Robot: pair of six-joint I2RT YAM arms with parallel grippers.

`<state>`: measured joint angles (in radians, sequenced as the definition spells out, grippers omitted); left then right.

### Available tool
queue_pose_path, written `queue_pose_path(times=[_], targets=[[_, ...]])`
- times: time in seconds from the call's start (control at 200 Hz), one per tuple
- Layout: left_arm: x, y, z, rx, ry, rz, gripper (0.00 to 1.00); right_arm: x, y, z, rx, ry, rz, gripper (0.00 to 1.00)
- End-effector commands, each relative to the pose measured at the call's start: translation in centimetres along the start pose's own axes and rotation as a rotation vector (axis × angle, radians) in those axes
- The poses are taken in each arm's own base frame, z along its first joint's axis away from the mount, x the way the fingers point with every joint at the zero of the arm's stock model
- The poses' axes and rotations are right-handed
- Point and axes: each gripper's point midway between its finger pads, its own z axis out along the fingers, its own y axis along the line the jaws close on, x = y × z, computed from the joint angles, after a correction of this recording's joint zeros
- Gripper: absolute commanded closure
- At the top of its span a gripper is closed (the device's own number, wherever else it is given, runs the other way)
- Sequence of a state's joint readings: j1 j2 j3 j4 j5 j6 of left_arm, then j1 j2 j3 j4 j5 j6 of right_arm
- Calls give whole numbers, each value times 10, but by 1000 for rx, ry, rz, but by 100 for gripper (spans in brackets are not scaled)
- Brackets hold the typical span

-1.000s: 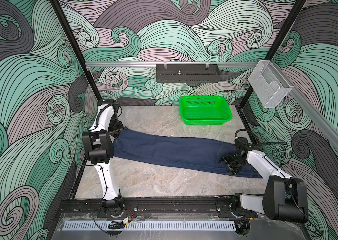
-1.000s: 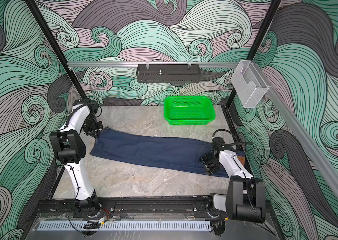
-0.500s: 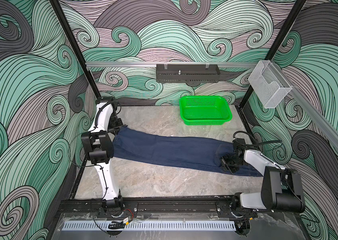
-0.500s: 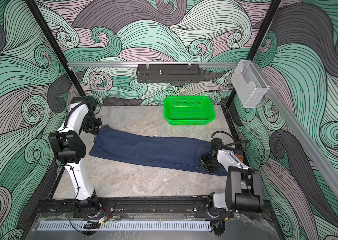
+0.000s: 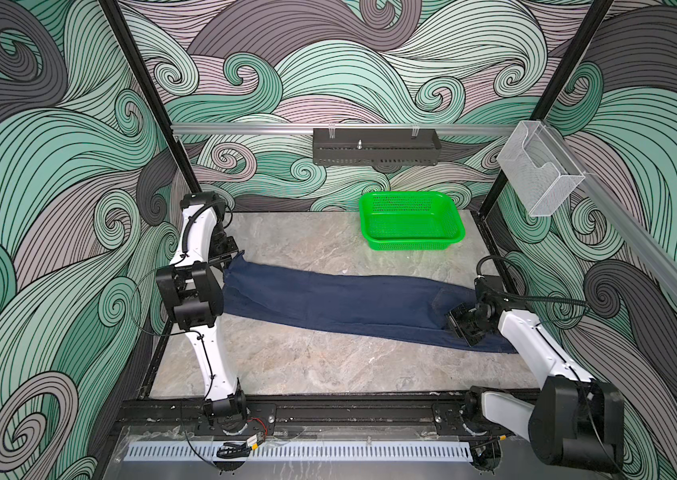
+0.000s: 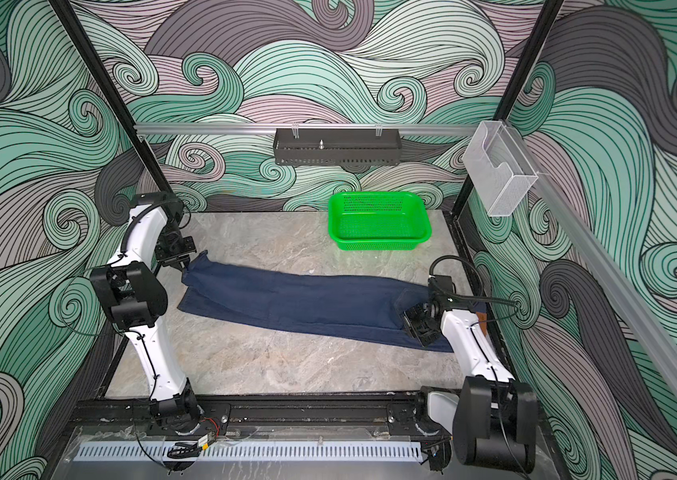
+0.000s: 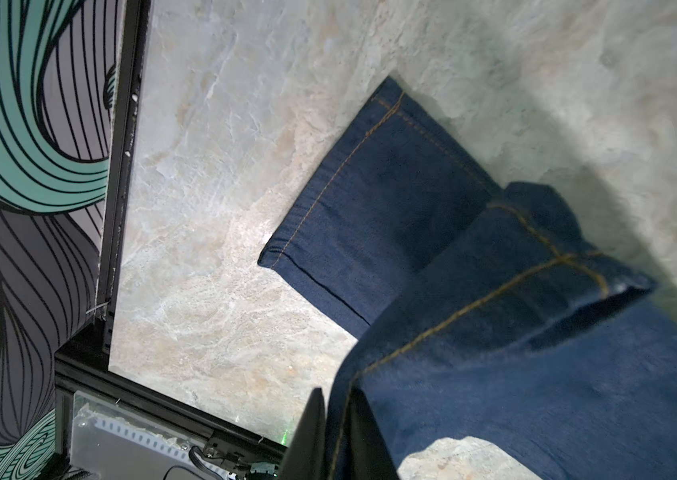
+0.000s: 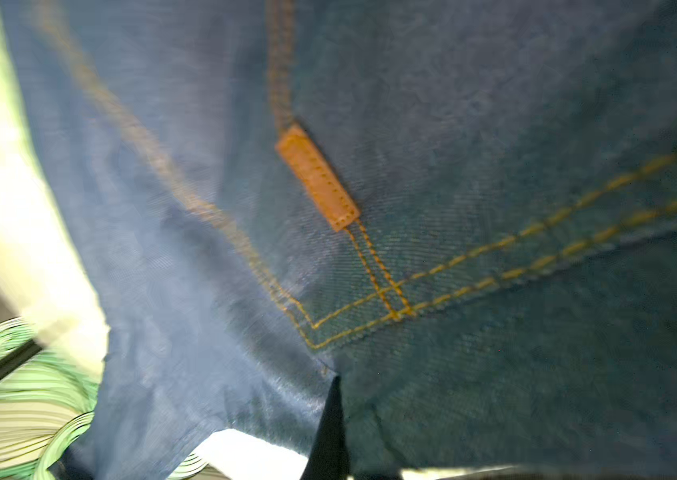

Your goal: Fold and stack the trousers

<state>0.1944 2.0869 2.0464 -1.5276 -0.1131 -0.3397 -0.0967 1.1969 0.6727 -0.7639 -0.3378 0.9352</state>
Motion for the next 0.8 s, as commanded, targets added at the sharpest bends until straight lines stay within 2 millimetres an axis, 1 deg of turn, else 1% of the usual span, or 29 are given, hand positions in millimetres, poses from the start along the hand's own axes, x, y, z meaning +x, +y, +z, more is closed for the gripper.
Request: queue_pose_path(times=[0.0,0.085,0.21,0.275,0.33,0.39,0.56,0.66,0.755,0.796], targets=[[-1,9,2,-34,8,0,87,3,-16,6,61,25,1,100],[-4,6,-7,-9,-10,-4,88,-1,-5,-2,28,8,-5,100],[-10,5,-31,19,-55,-9,89,-7,12,-27,-12,-32,-30,100],[-11,9,-39,17,-75,-15,89,-7,15,-36,-24,-46,-39,100],[-10,13,-39,10,-72,-20,89,-7,13,-38,-20,-56,-45,100],[-6,16,-32,3,-55,-25,89,-6,8,-35,-7,-54,-42,100],[2,21,2,-22,0,-31,90,-1,-8,-9,25,-11,-18,100],[-1,19,22,-32,24,-29,90,-3,-17,6,49,-3,-16,100],[-4,18,35,-47,41,-28,90,-6,-24,20,75,5,-13,100],[-6,19,38,-60,42,-31,90,-7,-26,24,83,11,-11,100]])
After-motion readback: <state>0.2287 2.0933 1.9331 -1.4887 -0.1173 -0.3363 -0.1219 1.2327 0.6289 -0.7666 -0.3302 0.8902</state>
